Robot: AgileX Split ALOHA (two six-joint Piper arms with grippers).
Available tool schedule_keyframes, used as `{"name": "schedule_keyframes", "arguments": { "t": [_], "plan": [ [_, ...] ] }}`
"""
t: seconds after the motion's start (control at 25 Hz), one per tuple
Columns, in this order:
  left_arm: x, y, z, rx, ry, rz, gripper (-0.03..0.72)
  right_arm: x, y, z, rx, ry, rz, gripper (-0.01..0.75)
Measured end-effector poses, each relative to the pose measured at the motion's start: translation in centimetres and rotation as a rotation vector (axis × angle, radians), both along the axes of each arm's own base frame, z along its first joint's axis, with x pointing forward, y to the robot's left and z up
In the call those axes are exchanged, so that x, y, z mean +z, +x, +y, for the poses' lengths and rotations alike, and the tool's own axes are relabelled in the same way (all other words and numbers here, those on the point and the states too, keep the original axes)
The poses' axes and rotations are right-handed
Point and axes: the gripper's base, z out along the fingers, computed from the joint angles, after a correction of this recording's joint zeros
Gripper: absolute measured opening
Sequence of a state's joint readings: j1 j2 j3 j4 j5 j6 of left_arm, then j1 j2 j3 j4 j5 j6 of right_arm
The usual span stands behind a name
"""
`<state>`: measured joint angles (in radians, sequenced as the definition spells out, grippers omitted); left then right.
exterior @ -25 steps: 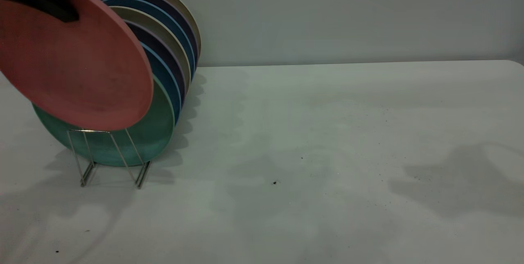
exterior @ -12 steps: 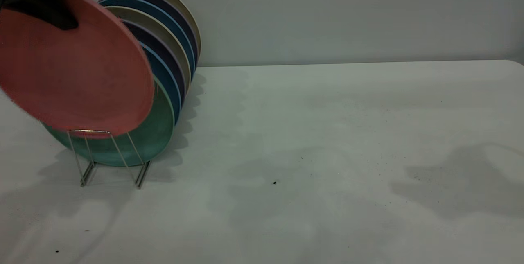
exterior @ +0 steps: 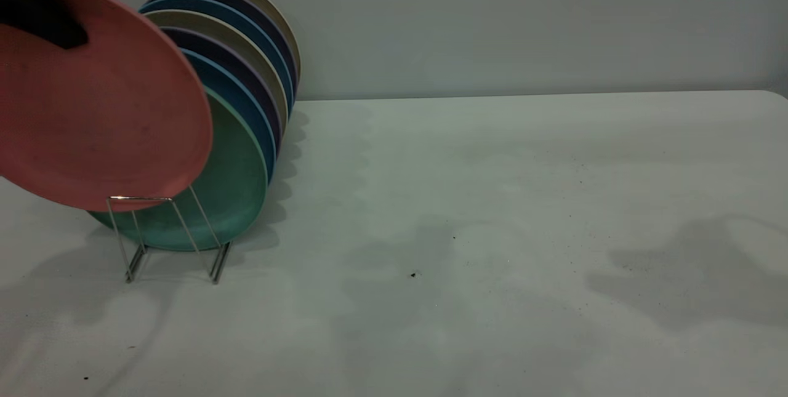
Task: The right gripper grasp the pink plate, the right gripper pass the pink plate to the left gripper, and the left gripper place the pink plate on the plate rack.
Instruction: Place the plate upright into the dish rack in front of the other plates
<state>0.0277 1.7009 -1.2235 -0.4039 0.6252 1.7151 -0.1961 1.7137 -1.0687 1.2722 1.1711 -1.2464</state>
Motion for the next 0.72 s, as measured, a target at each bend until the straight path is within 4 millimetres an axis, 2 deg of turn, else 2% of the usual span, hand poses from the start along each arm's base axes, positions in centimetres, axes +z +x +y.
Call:
{"name": "schedule_keyframes", "arguments": {
  "t": [0.36,0.72],
  "plan": [
    [-0.03,-0.09,-0.06,-0.008,-0.004,0.009,0.131,0.0,0.0,0.0,0.0,0.0,0.0,0.547],
    [-0.02,-0.34,-0.43,-0.113,0.0,0.007,0.131,0.0,0.0,0.0,0.0,0.0,0.0,0.547]
  ]
}}
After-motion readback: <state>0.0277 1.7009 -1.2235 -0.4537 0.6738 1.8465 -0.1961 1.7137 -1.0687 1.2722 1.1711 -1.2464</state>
